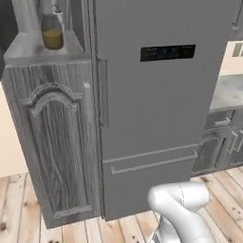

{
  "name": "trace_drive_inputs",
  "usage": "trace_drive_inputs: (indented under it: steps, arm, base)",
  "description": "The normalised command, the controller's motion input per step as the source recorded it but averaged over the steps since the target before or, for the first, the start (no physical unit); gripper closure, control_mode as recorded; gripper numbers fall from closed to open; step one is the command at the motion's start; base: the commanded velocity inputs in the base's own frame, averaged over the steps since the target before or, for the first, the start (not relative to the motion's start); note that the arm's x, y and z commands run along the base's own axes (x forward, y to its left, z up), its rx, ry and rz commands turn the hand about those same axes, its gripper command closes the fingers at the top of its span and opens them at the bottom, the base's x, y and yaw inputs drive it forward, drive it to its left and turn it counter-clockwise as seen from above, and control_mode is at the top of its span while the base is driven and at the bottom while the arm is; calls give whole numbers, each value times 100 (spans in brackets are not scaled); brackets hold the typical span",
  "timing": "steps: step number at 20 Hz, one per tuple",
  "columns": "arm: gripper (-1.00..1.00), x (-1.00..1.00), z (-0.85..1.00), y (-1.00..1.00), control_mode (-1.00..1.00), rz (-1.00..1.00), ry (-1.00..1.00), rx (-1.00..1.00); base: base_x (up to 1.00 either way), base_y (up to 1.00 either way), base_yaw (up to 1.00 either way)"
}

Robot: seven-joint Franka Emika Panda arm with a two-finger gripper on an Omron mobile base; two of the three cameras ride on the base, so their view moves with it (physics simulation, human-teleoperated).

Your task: Pick the jar and jar from the dining table and place them in the open cabinet. Close the cabinet after placing the objects.

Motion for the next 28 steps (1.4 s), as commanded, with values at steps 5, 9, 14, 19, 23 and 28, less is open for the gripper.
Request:
trace_drive_inputs:
  steps: [5,9,14,19,23,28]
  arm:
    - [-100,0,0,0,100,0,0,0]
    - [-100,0,0,0,100,0,0,0]
    - [-100,0,0,0,100,0,0,0]
    - [-100,0,0,0,100,0,0,0]
    - [-100,0,0,0,100,0,0,0]
    - [-100,0,0,0,100,0,0,0]
  base:
    - [39,-19,-85]
    - [39,-20,-83]
    - [27,-16,-80]
    - [15,-12,-78]
    - [10,-6,-73]
    - [13,0,-64]
